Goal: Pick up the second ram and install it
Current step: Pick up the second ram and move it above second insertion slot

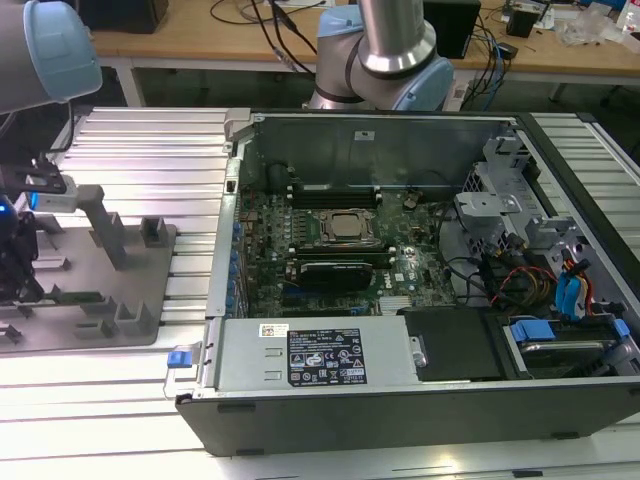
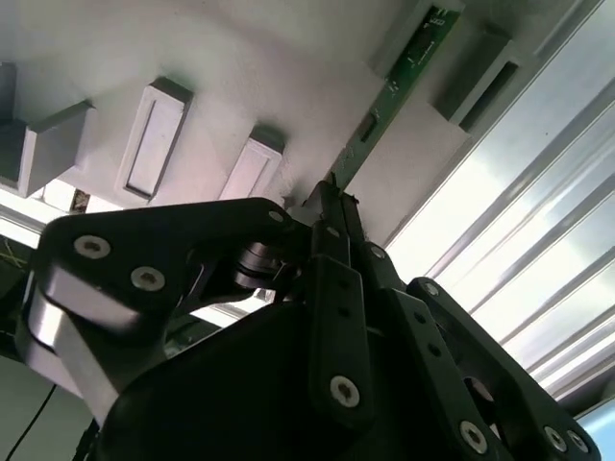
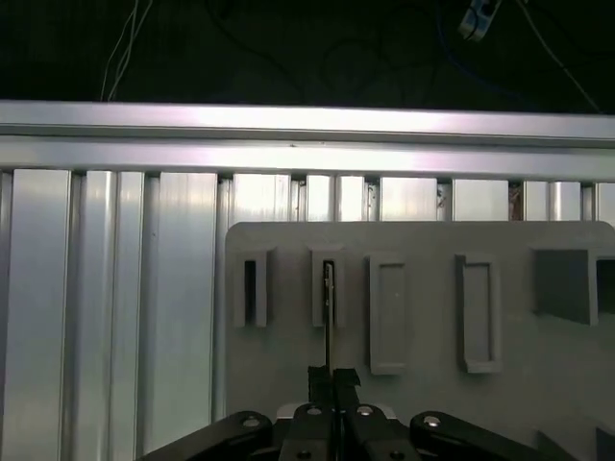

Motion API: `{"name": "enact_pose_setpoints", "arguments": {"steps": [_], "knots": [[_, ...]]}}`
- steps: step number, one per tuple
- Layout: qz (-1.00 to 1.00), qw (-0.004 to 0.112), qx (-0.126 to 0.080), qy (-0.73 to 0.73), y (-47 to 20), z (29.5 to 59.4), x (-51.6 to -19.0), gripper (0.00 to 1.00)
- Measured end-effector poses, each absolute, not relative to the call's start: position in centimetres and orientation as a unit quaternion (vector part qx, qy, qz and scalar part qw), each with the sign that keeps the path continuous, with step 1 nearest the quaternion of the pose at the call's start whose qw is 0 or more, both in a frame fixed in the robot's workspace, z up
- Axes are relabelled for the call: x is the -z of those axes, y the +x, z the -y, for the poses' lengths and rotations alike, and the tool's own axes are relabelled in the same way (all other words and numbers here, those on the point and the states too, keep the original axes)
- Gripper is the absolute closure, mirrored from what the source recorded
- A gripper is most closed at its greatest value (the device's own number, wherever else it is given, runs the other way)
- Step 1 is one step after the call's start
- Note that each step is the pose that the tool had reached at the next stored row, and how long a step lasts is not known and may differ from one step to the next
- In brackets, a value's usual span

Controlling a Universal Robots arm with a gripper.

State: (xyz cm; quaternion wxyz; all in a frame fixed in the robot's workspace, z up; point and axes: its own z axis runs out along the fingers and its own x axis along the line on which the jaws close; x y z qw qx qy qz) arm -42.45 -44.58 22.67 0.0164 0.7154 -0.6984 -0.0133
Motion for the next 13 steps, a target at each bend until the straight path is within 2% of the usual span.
{"name": "enact_pose_setpoints", "arguments": {"steps": [13], "knots": [[0.701,0.014,0.011,0.713,-42.4,44.6,-27.2,0.91]]}}
